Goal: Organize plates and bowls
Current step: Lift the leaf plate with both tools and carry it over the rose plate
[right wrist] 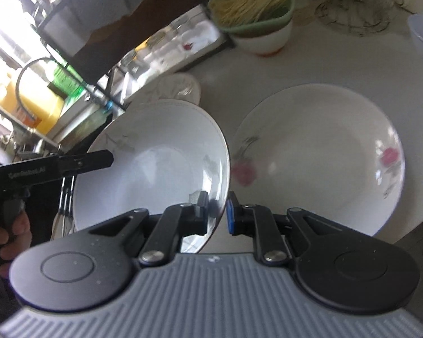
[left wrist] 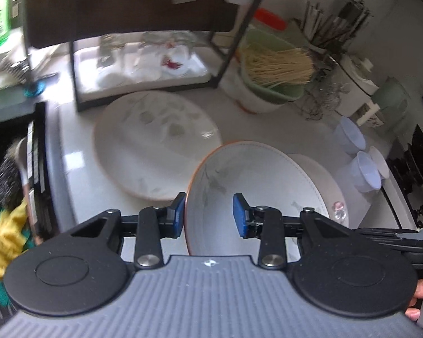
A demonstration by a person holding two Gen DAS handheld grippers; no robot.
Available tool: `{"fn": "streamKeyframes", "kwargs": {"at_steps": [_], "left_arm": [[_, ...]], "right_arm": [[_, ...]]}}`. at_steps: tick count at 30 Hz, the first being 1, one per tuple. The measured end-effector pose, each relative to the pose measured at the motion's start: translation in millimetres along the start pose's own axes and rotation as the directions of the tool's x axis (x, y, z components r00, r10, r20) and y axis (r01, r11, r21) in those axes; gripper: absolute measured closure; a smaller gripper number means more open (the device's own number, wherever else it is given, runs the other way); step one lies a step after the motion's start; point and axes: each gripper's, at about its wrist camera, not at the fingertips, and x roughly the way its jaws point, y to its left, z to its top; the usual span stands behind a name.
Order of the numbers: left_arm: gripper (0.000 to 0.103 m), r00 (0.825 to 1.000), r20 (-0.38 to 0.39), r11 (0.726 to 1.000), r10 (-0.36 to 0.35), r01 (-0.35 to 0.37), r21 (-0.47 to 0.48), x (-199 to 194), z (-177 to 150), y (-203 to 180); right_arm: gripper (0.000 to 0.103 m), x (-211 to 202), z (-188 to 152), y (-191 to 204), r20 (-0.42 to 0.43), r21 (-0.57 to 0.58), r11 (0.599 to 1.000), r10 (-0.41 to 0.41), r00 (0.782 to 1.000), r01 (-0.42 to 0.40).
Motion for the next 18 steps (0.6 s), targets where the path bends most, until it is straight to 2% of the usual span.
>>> {"fn": "streamKeyframes", "kwargs": {"at_steps": [5,10,14,18], "left_arm": [[0.063,0.999,-0.04,0.998,-0.019,0.021,0.06,24,13,-28],[0.063,0.996,-0.084,0.996,-0.021,0.029,0.087,46,18,-55],[0.063,0.993,-0.115,0.995,0.014,-0.002,0.101,67,21,-75],[0.063,0.988,-0.149,0.995,0.041,-0.027,0.096,85,22,-88]], "right_arm": [[0.087,-12,9,-25,0.051,0.025,0.999,-0.022,0.998,0.02],[0.087,-15,15,-55,0.064,0.078,0.996,-0.038,0.997,0.033],[0.087,-20,26,-67,0.079,0.039,0.997,-0.073,0.994,0.07],[0.087,-23,34,-88,0.08,0.058,0.996,-0.065,0.995,0.061]]}}
